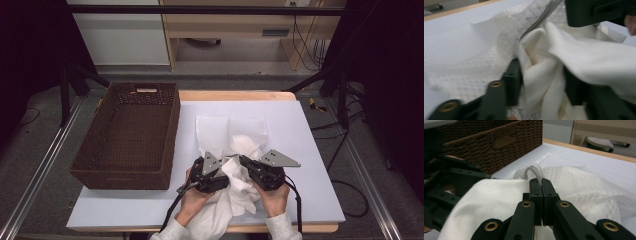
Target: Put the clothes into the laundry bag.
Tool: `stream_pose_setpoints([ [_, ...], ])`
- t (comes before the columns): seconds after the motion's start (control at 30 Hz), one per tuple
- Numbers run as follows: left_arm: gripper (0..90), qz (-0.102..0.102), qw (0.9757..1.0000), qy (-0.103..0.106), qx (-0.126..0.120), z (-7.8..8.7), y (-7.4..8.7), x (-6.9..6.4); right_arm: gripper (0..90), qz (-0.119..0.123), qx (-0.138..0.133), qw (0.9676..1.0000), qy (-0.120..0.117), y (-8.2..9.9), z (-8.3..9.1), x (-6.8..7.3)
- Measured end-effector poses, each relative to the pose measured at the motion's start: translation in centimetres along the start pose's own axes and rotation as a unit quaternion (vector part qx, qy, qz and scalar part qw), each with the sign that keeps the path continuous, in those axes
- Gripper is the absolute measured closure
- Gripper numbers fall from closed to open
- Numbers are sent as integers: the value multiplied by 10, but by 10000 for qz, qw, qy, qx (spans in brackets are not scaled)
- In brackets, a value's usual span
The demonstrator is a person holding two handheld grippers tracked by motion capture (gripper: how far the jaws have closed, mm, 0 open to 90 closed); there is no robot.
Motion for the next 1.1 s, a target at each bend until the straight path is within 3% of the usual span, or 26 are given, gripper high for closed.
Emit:
stream_pose_setpoints([
  [0.1,670,-3,10000,30,-83,16,3,-10,894,-75,12,9999,90,1,-1,-2],
  [0.17,674,-48,9997,148,-175,24,4,-19,894,-76,27,9999,113,2,-2,-3],
  [0.27,681,-64,9997,146,-202,30,6,-27,894,-81,61,9999,94,3,-4,-2],
  [0.4,786,-21,9994,269,-196,25,2,-33,894,-99,34,9999,69,1,-4,-1],
  [0.57,802,-221,9997,-53,-48,0,-9,-43,895,-41,-12,10000,-24,-1,-2,3],
  [0.67,805,-412,9976,-542,148,-25,-15,-37,895,9,-94,9999,-71,-3,2,4],
  [0.77,805,-318,9968,-690,257,-38,-18,-24,894,-3,-145,9999,-47,-3,7,3],
  [0.83,805,-410,9936,-974,397,-44,-17,-12,895,-15,-180,9998,-73,-3,11,3],
  [0.93,805,-315,9933,-1008,468,-53,-13,-2,894,-56,-239,9997,-79,-3,19,1],
  [1.03,787,-308,9935,-1007,427,-54,-13,-3,894,-159,-156,9997,-16,2,20,-2],
  [1.1,769,-221,9960,-811,305,-47,-14,-5,894,-153,-133,9998,-23,3,19,-2],
])
Point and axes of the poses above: each handheld gripper's, and its own axes: z roughly backward along the jaws, y roughly out of its underside, x roughly to its left, the point moved 10 cm from there along -z, roughly forward along the jaws, and after that the axes turned 8 degrees about x, right-handed, at the moved point
